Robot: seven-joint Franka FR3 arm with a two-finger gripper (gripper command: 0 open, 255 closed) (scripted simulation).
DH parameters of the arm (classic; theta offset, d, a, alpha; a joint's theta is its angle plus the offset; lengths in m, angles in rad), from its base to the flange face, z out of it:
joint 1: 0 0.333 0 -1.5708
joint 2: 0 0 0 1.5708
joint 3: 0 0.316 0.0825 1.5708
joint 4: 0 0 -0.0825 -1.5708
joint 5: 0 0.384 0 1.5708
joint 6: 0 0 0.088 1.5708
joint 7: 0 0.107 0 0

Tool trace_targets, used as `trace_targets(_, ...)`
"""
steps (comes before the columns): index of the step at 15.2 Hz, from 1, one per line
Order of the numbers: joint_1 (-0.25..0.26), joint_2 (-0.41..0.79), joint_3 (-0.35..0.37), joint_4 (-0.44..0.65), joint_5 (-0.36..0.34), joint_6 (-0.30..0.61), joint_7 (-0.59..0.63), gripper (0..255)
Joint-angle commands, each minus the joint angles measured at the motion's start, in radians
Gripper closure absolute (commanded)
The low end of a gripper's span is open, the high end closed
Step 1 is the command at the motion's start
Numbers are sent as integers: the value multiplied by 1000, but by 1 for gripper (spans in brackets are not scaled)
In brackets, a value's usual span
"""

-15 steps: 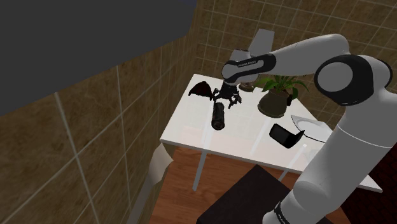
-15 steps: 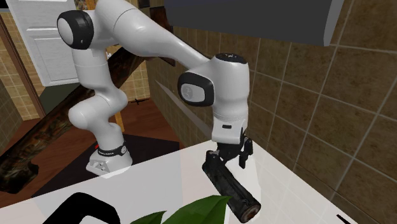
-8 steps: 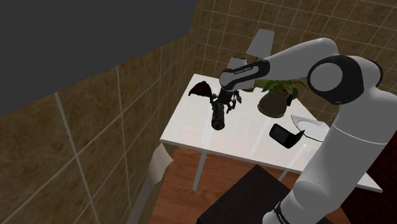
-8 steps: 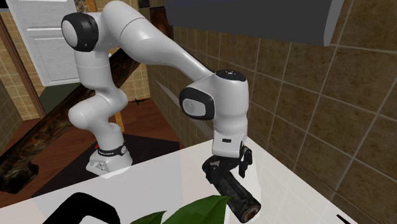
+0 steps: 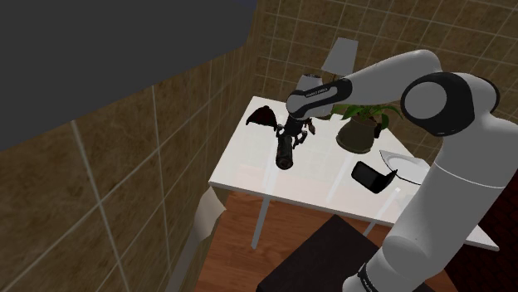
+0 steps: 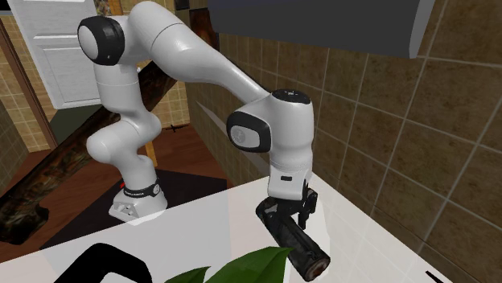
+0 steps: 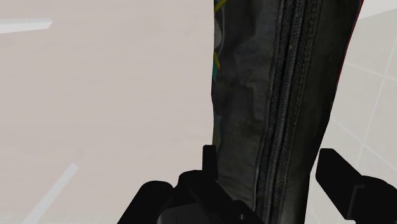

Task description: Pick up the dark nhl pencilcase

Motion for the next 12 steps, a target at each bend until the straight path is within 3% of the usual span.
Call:
trace_targets(1,0,1,0,-1,0,0,0,255)
trace_targets(12,1,-51,-1,60,-7,-113,4,255)
